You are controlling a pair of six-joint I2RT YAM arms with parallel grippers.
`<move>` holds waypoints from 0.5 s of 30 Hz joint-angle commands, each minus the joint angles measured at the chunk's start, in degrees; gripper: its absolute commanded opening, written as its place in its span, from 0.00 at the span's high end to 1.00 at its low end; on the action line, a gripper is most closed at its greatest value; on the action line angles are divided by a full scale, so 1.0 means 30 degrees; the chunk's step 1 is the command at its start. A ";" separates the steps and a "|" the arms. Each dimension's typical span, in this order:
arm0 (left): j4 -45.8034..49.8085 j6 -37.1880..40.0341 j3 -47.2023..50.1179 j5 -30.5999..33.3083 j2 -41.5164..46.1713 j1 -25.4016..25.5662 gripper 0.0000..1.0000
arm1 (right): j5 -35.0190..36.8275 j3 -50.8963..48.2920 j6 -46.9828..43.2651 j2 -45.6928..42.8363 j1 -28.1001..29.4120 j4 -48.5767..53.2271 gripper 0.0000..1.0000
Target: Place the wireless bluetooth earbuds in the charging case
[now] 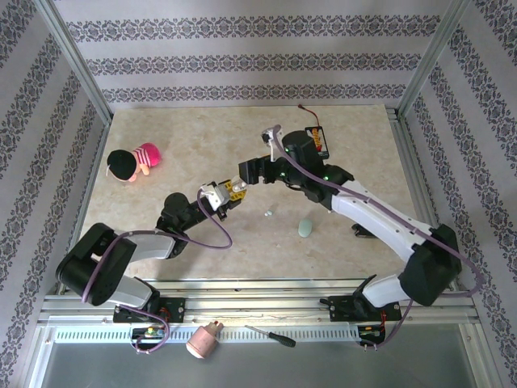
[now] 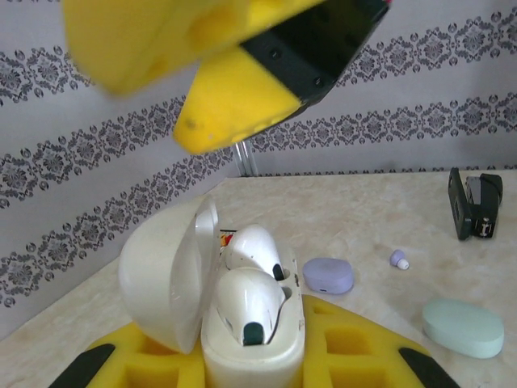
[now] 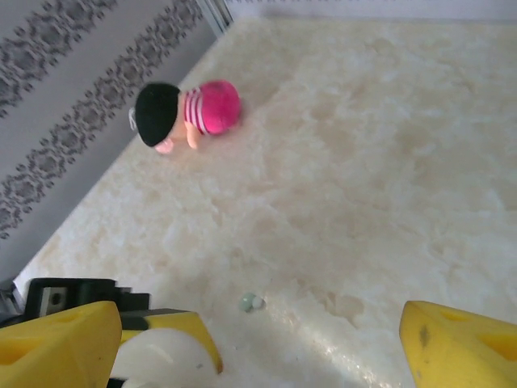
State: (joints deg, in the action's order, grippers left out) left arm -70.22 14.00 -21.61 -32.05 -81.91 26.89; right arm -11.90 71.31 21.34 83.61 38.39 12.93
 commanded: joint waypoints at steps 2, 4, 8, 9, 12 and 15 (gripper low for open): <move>0.1398 0.1502 0.0112 -0.0376 0.0781 -0.0086 0.91 | 0.0682 0.2446 -0.0266 0.1852 0.0277 0.4428 0.11; 0.1403 0.1521 0.0170 -0.0203 0.0870 -0.0088 0.91 | 0.0595 0.2926 -0.0548 0.2312 0.0532 0.4941 0.11; 0.1519 0.1243 0.0171 0.0154 0.0950 -0.0087 0.91 | 0.0349 0.2869 -0.0601 0.2371 0.0603 0.5027 0.11; 0.1504 0.1103 0.0156 0.0252 0.0957 -0.0088 0.91 | 0.0340 0.2765 -0.0638 0.2305 0.0592 0.5033 0.11; 0.1783 0.0439 -0.0026 0.0784 0.0963 -0.0088 0.91 | 0.0341 0.2435 -0.0749 0.2022 0.0558 0.5175 0.11; 0.2070 -0.0215 -0.0281 0.1225 0.0990 -0.0096 0.91 | 0.0195 0.2016 -0.0859 0.1670 0.0477 0.5255 0.11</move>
State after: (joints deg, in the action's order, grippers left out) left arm -63.79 15.79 -20.97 -30.26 -80.34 26.89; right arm -10.92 78.35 20.43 90.48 39.53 25.78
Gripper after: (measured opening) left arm 0.208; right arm 0.891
